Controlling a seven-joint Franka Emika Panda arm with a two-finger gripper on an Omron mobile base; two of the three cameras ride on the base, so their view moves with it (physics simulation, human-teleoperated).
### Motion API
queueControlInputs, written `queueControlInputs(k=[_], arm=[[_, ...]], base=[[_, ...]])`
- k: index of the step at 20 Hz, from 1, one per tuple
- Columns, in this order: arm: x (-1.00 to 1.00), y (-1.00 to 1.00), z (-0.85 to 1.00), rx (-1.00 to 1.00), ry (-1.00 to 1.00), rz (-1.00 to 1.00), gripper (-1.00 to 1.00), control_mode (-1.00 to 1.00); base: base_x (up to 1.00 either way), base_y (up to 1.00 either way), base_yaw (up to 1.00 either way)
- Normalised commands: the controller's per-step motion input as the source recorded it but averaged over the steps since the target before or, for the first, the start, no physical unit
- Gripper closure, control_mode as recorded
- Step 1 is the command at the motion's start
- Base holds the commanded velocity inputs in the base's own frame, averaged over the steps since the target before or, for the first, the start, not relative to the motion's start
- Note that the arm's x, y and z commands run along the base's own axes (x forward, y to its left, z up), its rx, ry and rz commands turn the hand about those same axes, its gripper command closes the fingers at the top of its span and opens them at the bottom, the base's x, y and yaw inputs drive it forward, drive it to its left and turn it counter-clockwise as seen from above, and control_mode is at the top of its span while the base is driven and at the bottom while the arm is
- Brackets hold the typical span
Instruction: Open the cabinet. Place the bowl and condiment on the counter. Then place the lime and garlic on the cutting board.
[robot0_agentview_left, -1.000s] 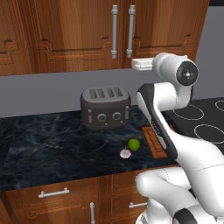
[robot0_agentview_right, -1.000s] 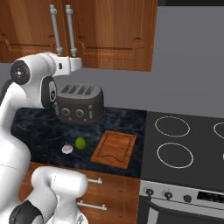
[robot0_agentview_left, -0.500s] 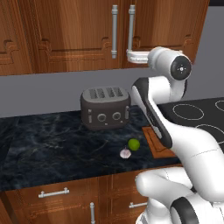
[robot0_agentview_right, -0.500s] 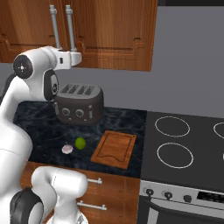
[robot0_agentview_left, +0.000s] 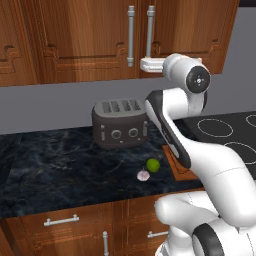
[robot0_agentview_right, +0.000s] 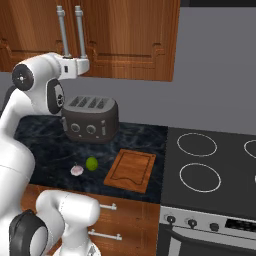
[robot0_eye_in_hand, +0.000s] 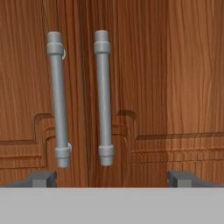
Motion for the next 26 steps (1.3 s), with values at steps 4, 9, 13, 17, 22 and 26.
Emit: queueControlInputs(k=[4,9,13,17,22,26], arm=[[0.18,0.00,0.00,0.01,0.00,0.00,-1.00,-1.00],[0.27,0.01,0.00,0.00,0.00,0.00,-1.00,-1.00],[0.27,0.03,0.00,0.00,0.00,0.00,-1.00,-1.00],[0.22,0.02,0.03,0.00,0.00,0.00,-1.00,-1.00],[0.26,0.06,0.08,-0.02,0.00,-0.01,-1.00,-1.00],[0.30,0.03,0.11,0.00,0.01,-0.01,-1.00,-1.00]], base=[[0.00,0.00,0.00],[0.00,0.00,0.00],[0.00,0.00,0.00],[0.00,0.00,0.00],[0.00,0.00,0.00],[0.00,0.00,0.00]])
